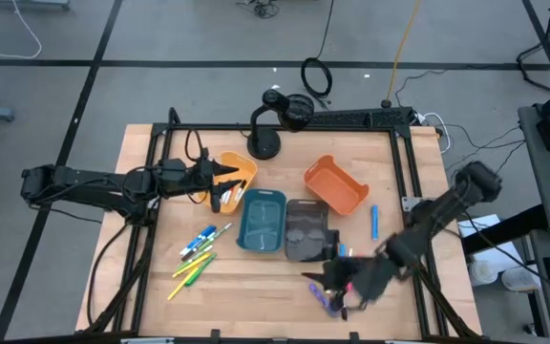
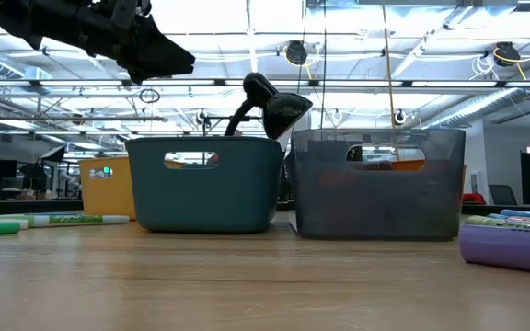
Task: Pick & Place Markers
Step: Put the white and black highlighter into the yellow bin
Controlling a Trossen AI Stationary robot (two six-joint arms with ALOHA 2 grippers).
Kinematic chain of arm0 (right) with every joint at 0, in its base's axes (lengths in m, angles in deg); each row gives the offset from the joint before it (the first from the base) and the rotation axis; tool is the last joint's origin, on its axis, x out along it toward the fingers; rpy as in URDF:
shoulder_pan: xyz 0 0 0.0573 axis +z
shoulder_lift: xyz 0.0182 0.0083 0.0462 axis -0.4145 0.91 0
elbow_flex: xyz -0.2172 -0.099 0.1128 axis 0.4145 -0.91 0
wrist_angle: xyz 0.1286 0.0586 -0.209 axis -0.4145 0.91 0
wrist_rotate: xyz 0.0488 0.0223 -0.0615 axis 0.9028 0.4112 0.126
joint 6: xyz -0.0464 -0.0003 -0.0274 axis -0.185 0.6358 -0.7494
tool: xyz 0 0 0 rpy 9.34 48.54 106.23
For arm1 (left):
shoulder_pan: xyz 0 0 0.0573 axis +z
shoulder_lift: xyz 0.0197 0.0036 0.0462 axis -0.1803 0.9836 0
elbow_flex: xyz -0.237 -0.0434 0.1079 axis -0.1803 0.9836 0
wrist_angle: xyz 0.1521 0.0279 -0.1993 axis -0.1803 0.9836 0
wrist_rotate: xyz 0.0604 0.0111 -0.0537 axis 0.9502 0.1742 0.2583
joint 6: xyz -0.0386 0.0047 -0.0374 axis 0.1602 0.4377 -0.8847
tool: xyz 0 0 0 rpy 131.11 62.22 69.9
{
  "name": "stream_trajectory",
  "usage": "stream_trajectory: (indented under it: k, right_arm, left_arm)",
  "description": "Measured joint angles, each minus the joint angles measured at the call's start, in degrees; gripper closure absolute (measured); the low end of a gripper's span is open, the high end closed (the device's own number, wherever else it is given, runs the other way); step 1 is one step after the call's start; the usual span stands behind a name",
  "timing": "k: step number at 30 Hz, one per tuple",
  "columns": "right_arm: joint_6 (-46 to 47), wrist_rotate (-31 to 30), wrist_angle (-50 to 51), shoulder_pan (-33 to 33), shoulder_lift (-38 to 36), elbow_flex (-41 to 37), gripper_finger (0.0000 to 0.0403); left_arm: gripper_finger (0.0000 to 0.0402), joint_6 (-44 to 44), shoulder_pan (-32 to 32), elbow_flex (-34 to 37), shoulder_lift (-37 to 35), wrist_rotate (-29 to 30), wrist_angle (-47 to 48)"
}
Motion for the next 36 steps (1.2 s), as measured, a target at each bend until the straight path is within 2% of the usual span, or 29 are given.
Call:
stream_trajectory:
  k: [2,4,7,10,13,15,20,29,36]
  right_arm:
    - [12.69,-0.83,17.09,1.24,5.53,11.77,0.0259]
    - [26.34,2.78,32.51,1.59,10.97,21.78,0.0246]
    - [44.47,14.26,48.26,1.02,18.06,30.75,0.0236]
    - [59.9,28.09,53.8,0.06,21.96,32.78,0.0236]
    - [72.6,38.8,54.0,-0.07,23.57,30.61,0.0242]
    - [79.84,41.52,54.01,0.39,24.32,27.97,0.0246]
    - [91.16,42.83,50.0,1.77,24.15,20.16,0.0252]
    - [100.5,44.61,27.78,3.89,23.95,8.63,0.0267]
    - [103.73,43.96,27.45,5.31,23.96,4.8,0.0287]
  left_arm:
    - [0.0231,0.02,0.0,0.0,0.0,0.02,-0.08]
    - [0.0231,0.35,0.0,0.0,0.0,0.02,-0.19]
    - [0.0231,1.01,0.0,0.0,0.0,0.02,-0.27]
    - [0.0231,0.05,-0.01,0.0,0.0,0.0,0.24]
    - [0.0231,-2.04,0.0,0.0,0.0,-0.07,0.73]
    - [0.0231,-2.97,0.0,0.0,0.0,-0.43,1.43]
    - [0.0231,-4.08,-0.07,-0.02,0.0,-0.49,2.98]
    - [0.0231,-4.23,-0.07,-0.02,0.04,-0.49,3.02]
    - [0.0231,-4.19,-0.07,-0.02,0.07,-0.51,2.99]
